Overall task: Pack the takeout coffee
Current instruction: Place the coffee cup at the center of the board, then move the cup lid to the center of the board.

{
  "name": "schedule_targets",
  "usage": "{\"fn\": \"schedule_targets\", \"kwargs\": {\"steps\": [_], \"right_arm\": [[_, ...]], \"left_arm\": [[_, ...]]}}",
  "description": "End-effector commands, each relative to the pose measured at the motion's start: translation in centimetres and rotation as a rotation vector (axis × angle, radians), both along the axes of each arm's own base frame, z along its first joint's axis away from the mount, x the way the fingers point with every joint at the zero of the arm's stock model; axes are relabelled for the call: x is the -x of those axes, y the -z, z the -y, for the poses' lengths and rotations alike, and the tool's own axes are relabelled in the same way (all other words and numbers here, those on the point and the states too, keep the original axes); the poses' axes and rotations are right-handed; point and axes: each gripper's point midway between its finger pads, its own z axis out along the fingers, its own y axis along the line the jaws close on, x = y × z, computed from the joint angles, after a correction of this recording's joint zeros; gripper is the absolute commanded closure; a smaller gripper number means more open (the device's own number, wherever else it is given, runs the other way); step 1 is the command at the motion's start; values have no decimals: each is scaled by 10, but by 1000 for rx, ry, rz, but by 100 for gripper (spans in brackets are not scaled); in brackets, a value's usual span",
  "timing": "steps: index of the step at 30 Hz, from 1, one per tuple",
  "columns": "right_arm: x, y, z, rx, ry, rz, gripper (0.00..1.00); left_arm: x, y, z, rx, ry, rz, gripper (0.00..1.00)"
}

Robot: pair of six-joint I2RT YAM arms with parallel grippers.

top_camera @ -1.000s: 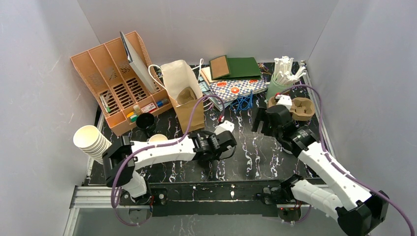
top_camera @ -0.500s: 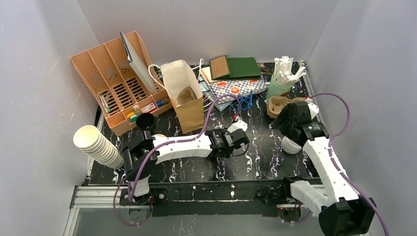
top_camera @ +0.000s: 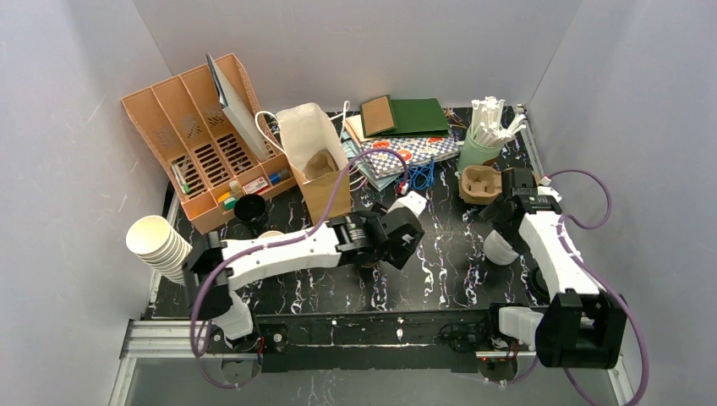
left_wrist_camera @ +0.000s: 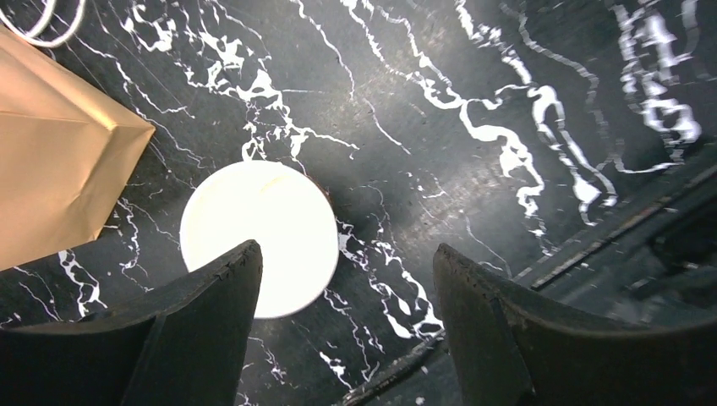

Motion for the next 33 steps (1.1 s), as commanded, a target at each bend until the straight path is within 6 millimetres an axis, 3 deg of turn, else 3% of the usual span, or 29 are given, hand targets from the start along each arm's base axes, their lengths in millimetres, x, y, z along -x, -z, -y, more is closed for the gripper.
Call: {"fn": "schedule_targets", "kwargs": {"steps": [1,7,13,29,33], "right_arm": [[-16,-7,16,22,94,4,2],[-21,4,24,23,119,-40,2],[-18,14,28,41,132,-74,2],[-2,37,26,24,183,-117,11],[-2,34,26,22,188,-112,18]], "left_arm": [[12,-52,-12,122,26,22,28],[22,-73,-37,180,16,28,27],[24,-80,-56,191,-3,48,27],[22,-75,-68,164,-22,70,28],[22,-74,-69,152,-18,70,28]]}}
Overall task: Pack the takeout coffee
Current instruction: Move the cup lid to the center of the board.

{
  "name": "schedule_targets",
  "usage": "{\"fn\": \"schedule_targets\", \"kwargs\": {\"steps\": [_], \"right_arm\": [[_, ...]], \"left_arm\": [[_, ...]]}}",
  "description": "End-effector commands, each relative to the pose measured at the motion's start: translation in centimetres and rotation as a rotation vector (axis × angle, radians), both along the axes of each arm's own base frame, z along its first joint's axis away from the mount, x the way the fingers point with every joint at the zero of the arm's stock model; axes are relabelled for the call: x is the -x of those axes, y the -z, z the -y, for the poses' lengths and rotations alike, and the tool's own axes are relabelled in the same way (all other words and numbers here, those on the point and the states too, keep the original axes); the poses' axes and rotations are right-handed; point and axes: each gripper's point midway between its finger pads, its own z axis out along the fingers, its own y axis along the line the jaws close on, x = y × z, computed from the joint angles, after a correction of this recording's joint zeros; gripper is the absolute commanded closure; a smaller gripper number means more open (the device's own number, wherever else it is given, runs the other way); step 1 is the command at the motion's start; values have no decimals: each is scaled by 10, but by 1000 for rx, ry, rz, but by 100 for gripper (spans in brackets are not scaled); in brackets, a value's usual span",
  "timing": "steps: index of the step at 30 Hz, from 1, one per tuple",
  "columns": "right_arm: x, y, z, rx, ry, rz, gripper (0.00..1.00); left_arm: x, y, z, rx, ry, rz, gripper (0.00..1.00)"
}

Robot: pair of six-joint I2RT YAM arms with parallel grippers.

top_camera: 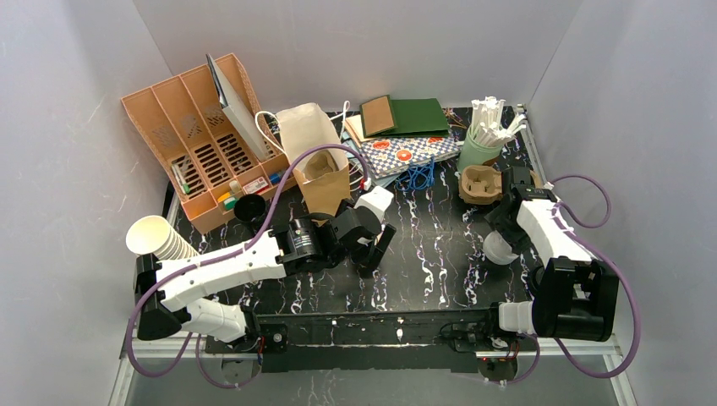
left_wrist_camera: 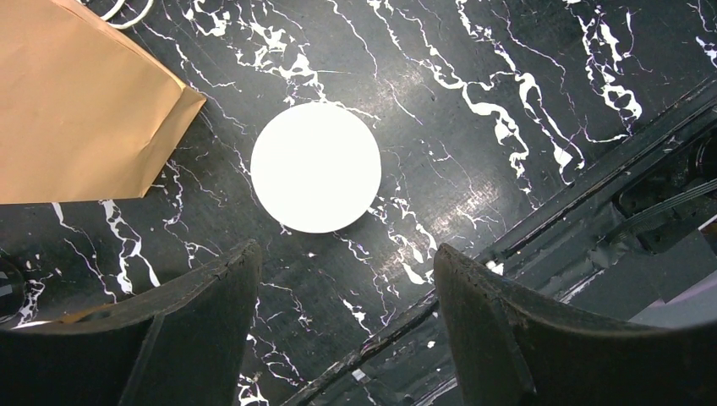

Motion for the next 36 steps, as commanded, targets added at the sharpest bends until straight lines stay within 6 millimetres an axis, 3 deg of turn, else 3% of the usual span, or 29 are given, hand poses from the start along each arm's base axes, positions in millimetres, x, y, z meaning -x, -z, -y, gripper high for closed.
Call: {"fn": "schedule_targets", "kwargs": {"steps": [1,6,12,16,22,27,36], "right_arm": [[-1,-4,3,8,42,24,19],[-5,-18,0,-9,27,52,29],[-8,-26,-14,-84,-7,70,32],[-11,-19,-26,-146,-48,67,33],[-7,-8,-20,-116,-35,4,32],[-16,-4,-34,-191,-77,32,33],[-32,2,-38,-208,-116,33,33]], "left_arm": [[0,-7,-13,-6,-15,26,28],[0,-9,-15,-6,-19,32,28],[-1,-8,-13,-7,-19,32,28],[-1,-5,-11,-6,-17,30,28],[0,-1,-11,-12,-14,23,28],[0,-1,-12,-13,-16,25,28],[-1,1,-14,-15,-25,27,28]]}}
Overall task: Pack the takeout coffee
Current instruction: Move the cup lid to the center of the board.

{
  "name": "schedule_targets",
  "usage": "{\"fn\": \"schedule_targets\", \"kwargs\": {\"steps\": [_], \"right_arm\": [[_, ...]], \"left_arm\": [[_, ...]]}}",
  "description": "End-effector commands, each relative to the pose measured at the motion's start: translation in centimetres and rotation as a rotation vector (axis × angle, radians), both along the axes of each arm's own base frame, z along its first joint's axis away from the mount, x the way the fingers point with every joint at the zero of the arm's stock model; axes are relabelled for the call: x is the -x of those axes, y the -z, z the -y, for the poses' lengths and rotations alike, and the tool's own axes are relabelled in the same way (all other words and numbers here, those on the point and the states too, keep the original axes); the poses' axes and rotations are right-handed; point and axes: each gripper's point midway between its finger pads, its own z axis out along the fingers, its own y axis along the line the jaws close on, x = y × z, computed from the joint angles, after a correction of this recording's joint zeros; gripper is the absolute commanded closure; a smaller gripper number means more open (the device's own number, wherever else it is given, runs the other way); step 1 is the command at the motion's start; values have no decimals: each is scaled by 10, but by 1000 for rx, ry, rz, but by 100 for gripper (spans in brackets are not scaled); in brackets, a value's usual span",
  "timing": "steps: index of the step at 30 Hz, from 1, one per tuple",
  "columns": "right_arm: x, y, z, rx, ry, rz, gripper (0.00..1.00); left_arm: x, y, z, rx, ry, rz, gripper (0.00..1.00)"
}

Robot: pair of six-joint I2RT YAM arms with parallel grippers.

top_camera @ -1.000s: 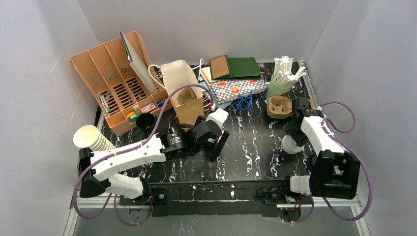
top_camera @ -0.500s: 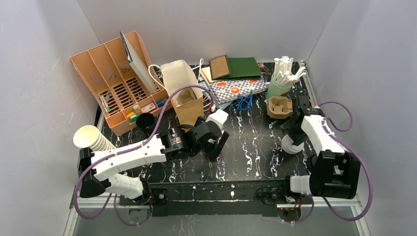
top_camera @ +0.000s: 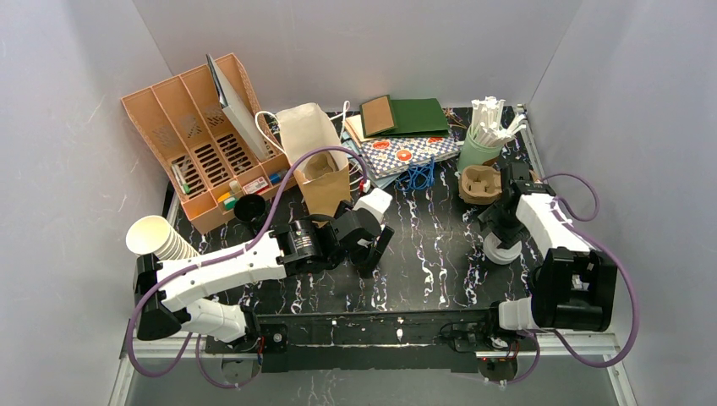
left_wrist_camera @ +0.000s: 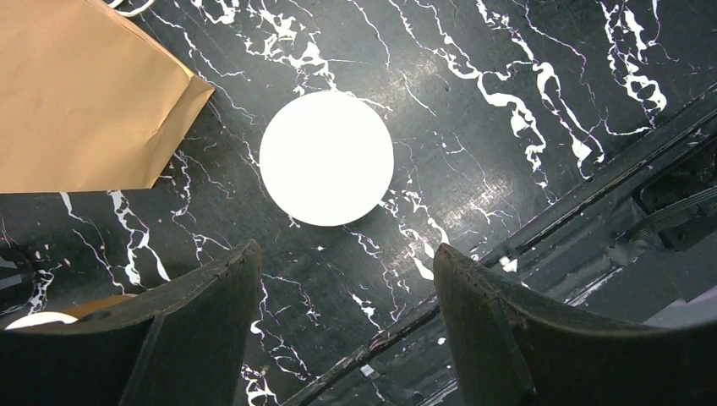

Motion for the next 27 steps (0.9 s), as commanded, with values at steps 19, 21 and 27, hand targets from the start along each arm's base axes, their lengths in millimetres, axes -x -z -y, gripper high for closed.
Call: {"fn": "schedule_targets", "kwargs": {"steps": [19,21,27], "right_arm": [[-14,-51,37,214,-17,91,2],[-9,-44,37,216,-13,86,2],[-16,-22,25,135,-12,132,2]], "left_arm": [[1,-3,-10,31,-32,17,29],[1,-3,-10,34,-31,17,29],[2,-3,-12,37,-29,17,28]]}}
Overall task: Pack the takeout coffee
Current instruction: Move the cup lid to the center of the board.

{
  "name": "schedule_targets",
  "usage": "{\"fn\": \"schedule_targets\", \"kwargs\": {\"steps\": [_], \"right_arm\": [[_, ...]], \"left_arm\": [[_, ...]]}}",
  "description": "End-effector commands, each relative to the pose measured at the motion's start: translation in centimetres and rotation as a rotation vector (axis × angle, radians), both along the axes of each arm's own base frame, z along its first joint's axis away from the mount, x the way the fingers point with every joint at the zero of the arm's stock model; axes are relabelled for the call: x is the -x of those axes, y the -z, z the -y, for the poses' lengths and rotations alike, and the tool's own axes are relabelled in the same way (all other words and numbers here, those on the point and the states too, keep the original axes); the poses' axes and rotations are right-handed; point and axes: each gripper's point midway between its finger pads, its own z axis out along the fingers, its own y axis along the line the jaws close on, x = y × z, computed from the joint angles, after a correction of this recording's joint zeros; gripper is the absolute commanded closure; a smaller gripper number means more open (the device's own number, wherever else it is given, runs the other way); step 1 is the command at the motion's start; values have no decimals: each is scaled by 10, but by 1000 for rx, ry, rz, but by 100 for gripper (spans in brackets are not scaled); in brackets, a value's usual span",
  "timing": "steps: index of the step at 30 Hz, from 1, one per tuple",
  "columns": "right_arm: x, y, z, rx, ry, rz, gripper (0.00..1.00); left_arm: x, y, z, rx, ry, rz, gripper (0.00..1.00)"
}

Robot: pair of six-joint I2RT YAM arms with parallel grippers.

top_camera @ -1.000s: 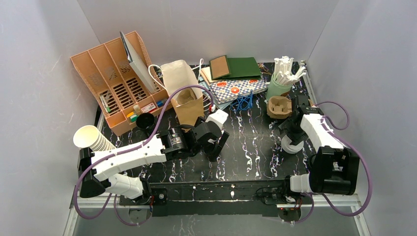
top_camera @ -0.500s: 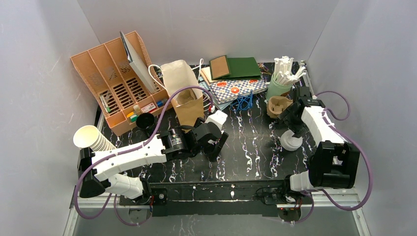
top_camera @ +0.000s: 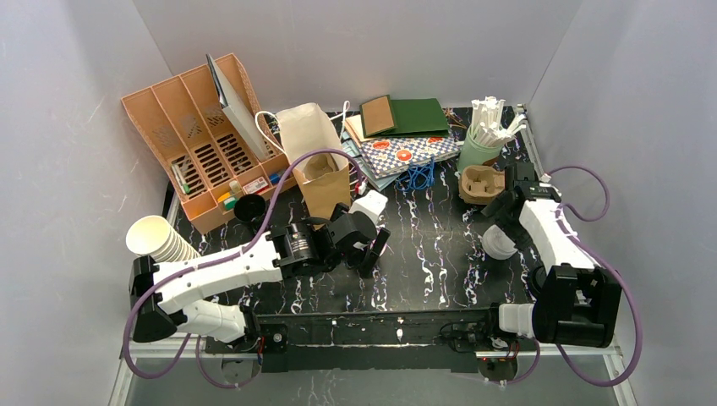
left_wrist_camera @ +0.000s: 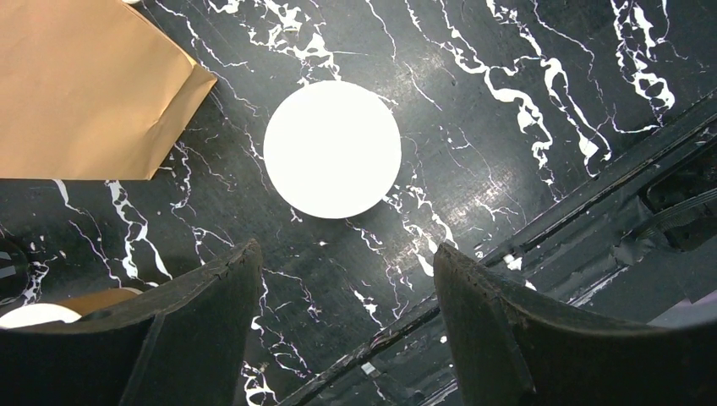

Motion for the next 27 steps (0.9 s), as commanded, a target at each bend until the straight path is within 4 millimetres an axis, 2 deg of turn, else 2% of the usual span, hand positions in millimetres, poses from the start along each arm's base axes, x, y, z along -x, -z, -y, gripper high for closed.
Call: {"fn": "schedule_targets", "kwargs": {"steps": [1,10,16,24,27], "right_arm": [[-10,7,-2,-29,13,56,2],[-15,20,4,-20,47,33,2],[-6,32,14,24,91,-17,2],[-3,37,16,31,93,-11,2],[-7,32,15,24,88,7,3]], "left_arm": [[1,-9,-7,32,-12,19,29],[1,-9,-15,30,-24,30,28],[2,-8,-15,24,-21,28,28],[1,-10,-15,21,-22,34,28],[1,-8,-14,15,-21,31,28]]}}
